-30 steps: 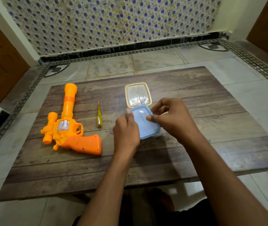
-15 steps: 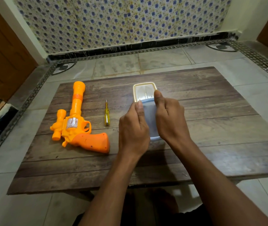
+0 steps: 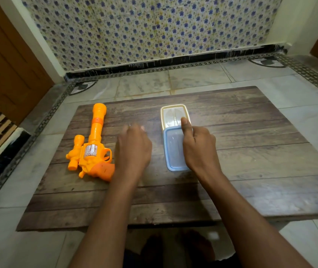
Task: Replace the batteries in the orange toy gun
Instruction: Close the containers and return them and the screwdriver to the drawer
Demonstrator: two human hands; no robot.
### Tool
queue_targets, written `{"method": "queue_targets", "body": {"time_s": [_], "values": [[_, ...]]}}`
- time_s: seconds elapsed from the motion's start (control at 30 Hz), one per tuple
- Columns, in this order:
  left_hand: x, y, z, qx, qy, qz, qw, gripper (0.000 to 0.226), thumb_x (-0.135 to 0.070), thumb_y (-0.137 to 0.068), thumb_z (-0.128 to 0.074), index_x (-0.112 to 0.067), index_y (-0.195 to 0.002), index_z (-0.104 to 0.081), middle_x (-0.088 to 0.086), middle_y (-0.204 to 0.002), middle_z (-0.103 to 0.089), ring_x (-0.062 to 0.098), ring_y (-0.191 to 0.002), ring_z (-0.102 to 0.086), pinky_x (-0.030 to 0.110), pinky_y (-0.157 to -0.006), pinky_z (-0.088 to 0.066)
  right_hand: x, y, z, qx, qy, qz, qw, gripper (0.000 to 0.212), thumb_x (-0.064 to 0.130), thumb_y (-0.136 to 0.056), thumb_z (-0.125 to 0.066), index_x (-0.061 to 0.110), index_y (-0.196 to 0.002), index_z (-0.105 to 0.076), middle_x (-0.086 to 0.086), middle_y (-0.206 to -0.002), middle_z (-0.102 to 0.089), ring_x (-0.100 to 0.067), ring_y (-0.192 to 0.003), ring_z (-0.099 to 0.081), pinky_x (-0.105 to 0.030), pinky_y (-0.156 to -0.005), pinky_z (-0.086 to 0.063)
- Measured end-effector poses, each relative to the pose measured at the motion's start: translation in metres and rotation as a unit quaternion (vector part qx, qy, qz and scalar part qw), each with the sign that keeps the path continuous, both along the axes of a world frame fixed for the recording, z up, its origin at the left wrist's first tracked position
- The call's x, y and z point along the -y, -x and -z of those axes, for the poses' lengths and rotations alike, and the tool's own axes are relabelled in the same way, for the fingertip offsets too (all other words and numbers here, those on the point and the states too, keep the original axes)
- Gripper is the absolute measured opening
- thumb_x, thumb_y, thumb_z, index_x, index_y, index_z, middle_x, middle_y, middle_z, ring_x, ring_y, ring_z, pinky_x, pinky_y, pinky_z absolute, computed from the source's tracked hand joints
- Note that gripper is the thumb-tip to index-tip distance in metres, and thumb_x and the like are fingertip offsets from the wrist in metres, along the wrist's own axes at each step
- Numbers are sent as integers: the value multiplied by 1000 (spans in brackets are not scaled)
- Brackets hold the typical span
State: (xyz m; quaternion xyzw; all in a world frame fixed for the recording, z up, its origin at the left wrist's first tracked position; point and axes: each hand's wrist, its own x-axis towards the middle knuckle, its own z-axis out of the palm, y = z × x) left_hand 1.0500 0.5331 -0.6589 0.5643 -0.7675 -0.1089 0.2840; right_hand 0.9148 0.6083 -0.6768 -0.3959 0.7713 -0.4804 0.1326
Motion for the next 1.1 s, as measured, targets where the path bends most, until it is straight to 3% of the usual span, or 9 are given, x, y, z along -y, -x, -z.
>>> {"method": "queue_targets", "body": {"time_s": [0.1, 0.3, 0.4, 0.47, 0.57, 0.67, 0.73, 0.87, 1.1], "values": [[38, -2, 0, 134, -35, -48, 989, 30, -22, -103, -58, 3, -118, -63, 26, -124, -62, 43, -116, -60, 46, -86, -48, 0, 2, 1, 4, 1, -5, 1000, 57, 64, -105, -31, 25, -64, -44, -2, -69, -61, -21, -65, -62, -30, -55, -38], [63, -3, 10, 182, -136, -46, 973, 22, -8, -95, -65, 0, -115, -62, 25, -127, -62, 45, -118, -60, 37, -76, -37, -3, 8, -4, -8, -8, 4, 1000, 47, 49, -108, -35, 25, -69, -37, 3, -71, -52, -9, -64, -51, -28, -50, -27], [60, -6, 4, 110, -165, -41, 979, 16, -11, -98, -65, 2, -106, -64, 23, -115, -67, 41, -111, -65, 38, -76, -48, -4, 10, -8, -17, -8, 11, 1000, 44, 42, -109, -38, 26, -69, -37, 6, -69, -50, -5, -62, -48, -20, -45, -28], [50, -10, -1, -49, -209, -20, 977, 12, -13, -103, -60, -3, -98, -66, 16, -99, -72, 30, -91, -74, 43, -79, -60, -8, 8, -13, -17, 10, 11, 1000, 44, 38, -110, -40, 27, -68, -37, 7, -67, -48, -4, -60, -46, -13, -48, -38], [12, -12, -18, -294, -305, 43, 905, 18, -10, -110, -47, -10, -104, -63, 9, -84, -64, 17, -67, -66, 37, -63, -55, -16, 1, -24, -12, 36, 21, 999, 40, 38, -110, -41, 22, -73, -46, 8, -69, -51, -4, -61, -51, -9, -49, -38], [-32, -17, -37, -416, -375, 102, 822, 22, -12, -112, -41, -12, -102, -60, 6, -83, -55, 11, -54, -51, 25, -49, -44, -27, -10, -33, -20, 50, 27, 998, 37, 41, -109, -41, 18, -84, -55, 7, -75, -58, -7, -68, -59, -14, -49, -37], [-50, -21, -44, -415, -387, 122, 815, 23, -18, -113, -40, -11, -103, -60, 7, -90, -55, 9, -53, -46, 22, -45, -38, -36, -20, -42, -27, 58, 29, 998, 35, 42, -109, -43, 17, -88, -58, 5, -78, -61, -8, -71, -62, -23, -51, -46], [-78, -27, -51, -392, -409, 165, 807, 31, -37, -106, -57, -8, -115, -63, 6, -85, -60, 9, -53, -45, 21, -44, -36, -52, -33, -63, -28, 69, 39, 996, 35, 40, -108, -46, 16, -85, -59, 5, -75, -60, -9, -69, -61, -22, -51, -39], [-77, -28, -47, -418, -377, 167, 810, 26, -24, -99, -71, -6, -117, -70, 17, -92, -66, 15, -59, -44, 21, -43, -35, -47, -36, -78, 8, 89, 17, 996, 42, 46, -106, -48, 14, -81, -60, 0, -77, -65, -12, -69, -63, -22, -52, -42]]}}
